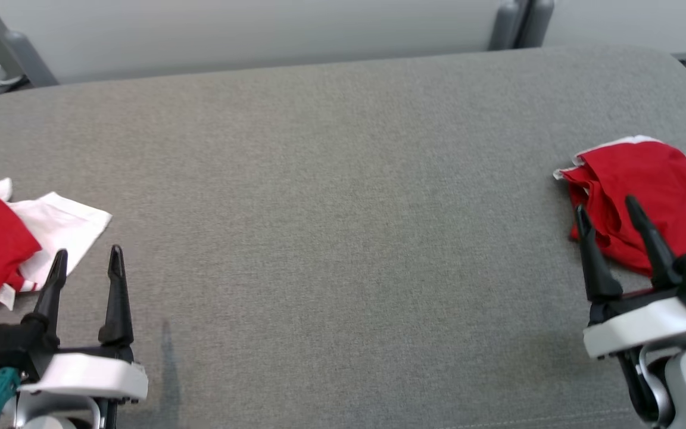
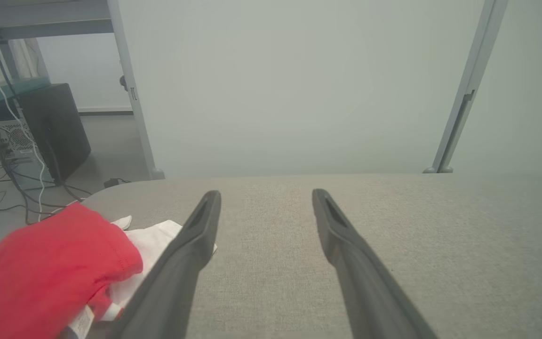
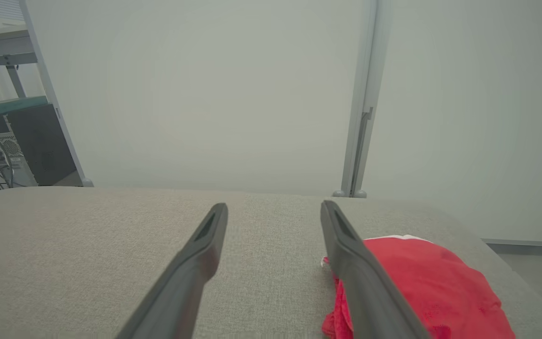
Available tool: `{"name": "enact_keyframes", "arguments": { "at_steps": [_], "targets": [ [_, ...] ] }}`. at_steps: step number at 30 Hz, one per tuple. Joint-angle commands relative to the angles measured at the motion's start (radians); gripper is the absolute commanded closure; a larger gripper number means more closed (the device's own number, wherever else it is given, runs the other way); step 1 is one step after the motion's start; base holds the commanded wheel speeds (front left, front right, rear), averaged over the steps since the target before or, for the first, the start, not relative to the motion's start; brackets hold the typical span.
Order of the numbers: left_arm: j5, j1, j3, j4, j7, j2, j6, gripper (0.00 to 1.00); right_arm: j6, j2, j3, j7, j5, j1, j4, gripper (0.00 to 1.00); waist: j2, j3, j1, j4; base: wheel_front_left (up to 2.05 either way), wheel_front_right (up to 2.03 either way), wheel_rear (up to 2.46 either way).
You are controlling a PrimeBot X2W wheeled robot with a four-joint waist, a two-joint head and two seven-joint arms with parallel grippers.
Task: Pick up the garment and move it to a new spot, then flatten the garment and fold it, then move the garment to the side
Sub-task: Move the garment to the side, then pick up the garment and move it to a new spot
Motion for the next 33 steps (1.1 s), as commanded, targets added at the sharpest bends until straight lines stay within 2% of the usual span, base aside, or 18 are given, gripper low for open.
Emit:
{"name": "enact_keyframes", "arguments": {
  "at_steps": [1,7,14,22,33],
  "targets": [
    [-0.006,-0.014,0.039,-0.032,0.000,0.026,0.008,0.00,0.001,-0.006,0.011,-0.008,-0.012,0.010,-0.032,0.00,0.0000,-0.026,0.0000,0.022,0.00,0.00,0.00],
    [-0.009,0.061,0.029,-0.063,0.000,0.017,0.013,0.00,0.001,0.050,-0.058,-0.007,-0.054,0.111,-0.066,0.00,0.0000,-0.076,0.0000,0.042,0.00,0.00,0.00],
    [-0.020,0.131,0.018,-0.072,0.013,0.011,0.013,0.00,0.001,0.091,-0.092,0.026,-0.051,0.214,-0.116,0.00,0.0000,-0.127,0.0000,0.037,0.00,0.00,0.00],
    [-0.033,0.168,0.022,-0.060,0.016,0.015,0.016,0.00,0.001,0.111,-0.100,0.065,-0.053,0.281,-0.169,0.00,0.0000,-0.159,0.0000,0.031,0.00,0.00,0.00],
    [-0.042,0.157,0.015,-0.045,0.012,0.015,0.019,0.00,0.001,0.114,-0.098,0.083,-0.049,0.296,-0.197,0.00,0.0000,-0.162,0.0000,0.030,0.00,0.00,0.00]
  ]
}}
